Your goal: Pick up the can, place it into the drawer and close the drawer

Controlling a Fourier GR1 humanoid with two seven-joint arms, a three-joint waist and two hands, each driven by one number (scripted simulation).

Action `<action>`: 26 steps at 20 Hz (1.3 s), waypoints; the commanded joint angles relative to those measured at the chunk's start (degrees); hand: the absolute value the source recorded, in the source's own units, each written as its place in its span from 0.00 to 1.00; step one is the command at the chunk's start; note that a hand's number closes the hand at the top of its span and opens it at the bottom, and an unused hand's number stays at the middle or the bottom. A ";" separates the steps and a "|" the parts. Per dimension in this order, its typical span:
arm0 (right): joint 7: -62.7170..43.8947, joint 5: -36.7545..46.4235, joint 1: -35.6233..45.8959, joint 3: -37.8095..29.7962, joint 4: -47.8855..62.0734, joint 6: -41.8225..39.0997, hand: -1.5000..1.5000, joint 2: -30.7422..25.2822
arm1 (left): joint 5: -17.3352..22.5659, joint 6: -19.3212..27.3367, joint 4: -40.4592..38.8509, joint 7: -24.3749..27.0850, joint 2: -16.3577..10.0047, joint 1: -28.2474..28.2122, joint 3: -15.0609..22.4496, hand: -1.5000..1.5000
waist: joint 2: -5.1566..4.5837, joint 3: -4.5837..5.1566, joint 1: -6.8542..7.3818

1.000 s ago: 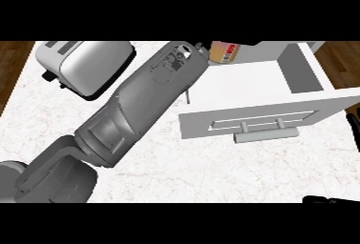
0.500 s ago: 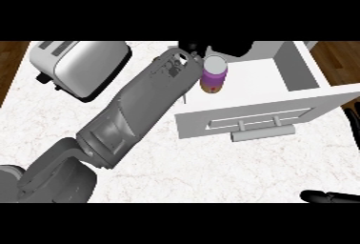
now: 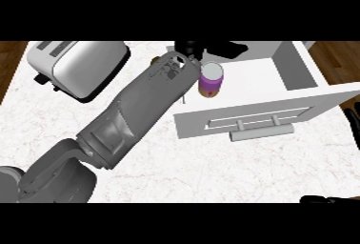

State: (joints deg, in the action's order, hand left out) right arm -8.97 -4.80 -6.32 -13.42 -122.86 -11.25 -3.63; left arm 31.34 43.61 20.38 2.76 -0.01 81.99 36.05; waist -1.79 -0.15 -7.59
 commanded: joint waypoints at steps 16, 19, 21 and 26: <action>5.75 22.74 1.68 6.02 -7.34 -1.43 0.00 -8.55 | 9.20 3.69 4.28 3.80 0.01 0.15 -1.80 0.00 | 0.48 0.08 1.76; 10.11 28.97 4.34 6.73 -1.52 0.26 0.00 -10.09 | 10.07 4.80 3.82 5.34 0.01 0.82 -2.47 0.00 | 0.23 0.02 2.56; 8.24 36.08 7.49 9.73 0.41 2.44 0.00 -10.35 | 9.32 3.90 4.37 4.55 0.01 1.43 -0.83 0.00 | 0.56 0.10 4.41; 7.38 47.33 9.84 13.03 5.27 4.23 0.00 -12.52 | 9.29 2.76 4.56 6.03 0.01 -1.23 -1.71 0.00 | 1.08 0.17 6.86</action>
State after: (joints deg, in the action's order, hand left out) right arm -0.51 34.14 0.22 -3.03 -121.88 -8.84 -15.04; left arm 40.68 47.54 24.76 7.33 0.00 82.44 34.83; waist -0.97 -0.04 -2.81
